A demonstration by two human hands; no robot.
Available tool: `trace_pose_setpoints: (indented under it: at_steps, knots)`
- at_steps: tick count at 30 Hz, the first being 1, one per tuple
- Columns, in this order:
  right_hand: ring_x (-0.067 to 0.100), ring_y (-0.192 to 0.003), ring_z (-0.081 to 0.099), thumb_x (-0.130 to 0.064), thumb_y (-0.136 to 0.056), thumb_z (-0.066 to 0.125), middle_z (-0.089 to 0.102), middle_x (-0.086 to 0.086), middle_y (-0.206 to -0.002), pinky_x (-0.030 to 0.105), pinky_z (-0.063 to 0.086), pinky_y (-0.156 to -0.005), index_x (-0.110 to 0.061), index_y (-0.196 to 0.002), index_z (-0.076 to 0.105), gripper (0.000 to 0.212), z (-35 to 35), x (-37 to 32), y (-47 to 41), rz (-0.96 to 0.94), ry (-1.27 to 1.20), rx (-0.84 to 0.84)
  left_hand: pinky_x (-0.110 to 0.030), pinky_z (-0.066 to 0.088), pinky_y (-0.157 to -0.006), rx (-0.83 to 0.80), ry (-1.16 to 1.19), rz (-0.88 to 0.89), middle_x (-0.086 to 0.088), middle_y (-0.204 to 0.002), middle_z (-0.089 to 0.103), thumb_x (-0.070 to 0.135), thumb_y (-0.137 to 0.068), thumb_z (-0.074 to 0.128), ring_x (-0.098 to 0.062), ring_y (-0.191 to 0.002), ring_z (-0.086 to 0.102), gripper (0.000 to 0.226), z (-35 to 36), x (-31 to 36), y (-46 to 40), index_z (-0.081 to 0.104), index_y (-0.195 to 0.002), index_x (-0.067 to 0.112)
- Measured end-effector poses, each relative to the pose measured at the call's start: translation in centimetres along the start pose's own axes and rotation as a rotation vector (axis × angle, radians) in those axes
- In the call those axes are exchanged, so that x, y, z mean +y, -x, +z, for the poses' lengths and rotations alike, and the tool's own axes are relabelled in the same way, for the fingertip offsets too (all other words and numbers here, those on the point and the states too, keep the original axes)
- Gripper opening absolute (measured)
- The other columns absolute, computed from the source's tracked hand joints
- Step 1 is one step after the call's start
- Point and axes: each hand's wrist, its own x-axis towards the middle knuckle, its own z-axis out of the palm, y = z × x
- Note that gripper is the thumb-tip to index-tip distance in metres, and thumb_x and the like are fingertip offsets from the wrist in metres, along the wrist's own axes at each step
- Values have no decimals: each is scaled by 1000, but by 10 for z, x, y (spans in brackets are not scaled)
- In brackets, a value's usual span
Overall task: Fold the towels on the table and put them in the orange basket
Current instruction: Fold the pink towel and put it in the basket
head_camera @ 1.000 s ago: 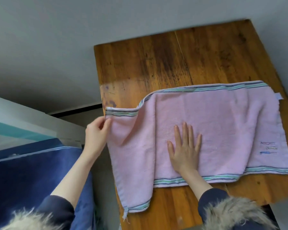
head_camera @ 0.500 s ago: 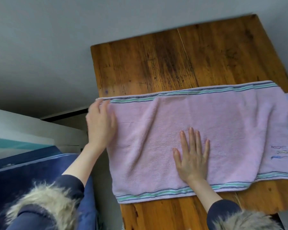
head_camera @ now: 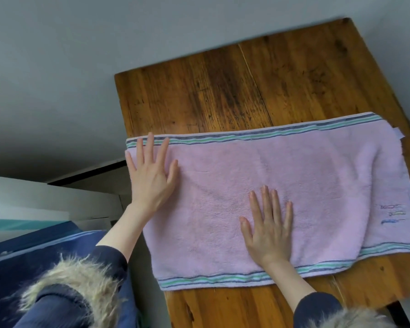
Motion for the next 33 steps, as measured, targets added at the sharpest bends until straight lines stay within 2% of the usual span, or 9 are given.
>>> trace_pose_setpoints:
  at_steps: [6, 12, 16, 18, 20, 23, 26, 28, 33]
  knots:
    - [27, -143, 15, -51, -92, 19, 16, 8, -155, 58, 16, -109, -20, -147, 19, 63, 0, -1, -1, -2, 14, 7, -60, 6, -112, -97, -88, 377, -4, -155, 15, 49, -93, 25, -32, -143, 12, 56, 34, 54, 64, 23, -146, 30]
    - [28, -143, 11, -52, -92, 23, 13, 6, -155, 56, 13, -110, -22, -147, 17, 63, 0, -2, -1, -23, -11, -4, -55, 0, -113, -143, -186, 365, -3, -157, 12, 51, -94, 17, -28, -144, 5, 57, 37, 52, 71, 16, -148, 32]
    - [24, -144, 5, -47, -95, 31, 6, 3, -156, 48, 0, -116, -22, -148, 19, 59, -12, 9, 1, -108, -202, -35, -55, -15, -109, -178, -185, 316, -1, -157, -5, 55, -92, 10, -25, -143, -14, 59, 35, 56, 73, 1, -147, 36]
    - [25, -142, 21, -32, -95, 43, 21, 8, -153, 43, 14, -115, -15, -143, 35, 51, -25, 25, 7, -120, -449, 19, -58, -13, -108, -161, -157, 340, -3, -157, -2, 53, -92, 13, -28, -143, -10, 59, 33, 73, 79, 6, -147, 34]
    - [28, -129, 44, -20, -93, 47, 45, 15, -140, 41, 36, -106, -4, -128, 53, 39, -40, 51, 18, -75, -590, 197, -65, 2, -106, -159, -138, 394, -9, -155, 14, 48, -93, 19, -36, -142, 4, 57, 32, 103, 88, 22, -146, 27]
    - [27, -113, 56, -13, -91, 48, 58, 14, -124, 38, 44, -96, -1, -116, 61, 30, -56, 109, 34, 30, -497, 434, -71, 20, -98, -170, -132, 501, -15, -147, 35, 44, -93, 23, -43, -134, 27, 54, 36, 162, 99, 43, -138, 21]
    - [33, -126, 44, -14, -93, 51, 47, 17, -137, 46, 37, -103, -3, -127, 53, 36, -60, 170, 45, 264, -387, 334, -71, 24, -96, -202, -151, 595, -14, -144, 40, 39, -90, 29, -44, -131, 34, 52, 48, 217, 105, 47, -136, 22]
    - [34, -138, 27, -22, -95, 46, 30, 18, -149, 49, 25, -111, -8, -139, 39, 47, -54, 203, 50, 354, -275, 188, -70, 17, -100, -239, -148, 631, -13, -147, 37, 41, -89, 29, -41, -135, 28, 53, 59, 244, 109, 44, -138, 24]
    - [23, -145, -7, -42, -98, 31, -4, 7, -157, 39, 5, -117, -21, -149, 9, 59, -26, 263, 64, 334, -192, -33, -66, 0, -106, -319, -210, 718, -6, -155, 18, 52, -91, 22, -36, -142, 7, 57, 81, 287, 111, 28, -144, 33]
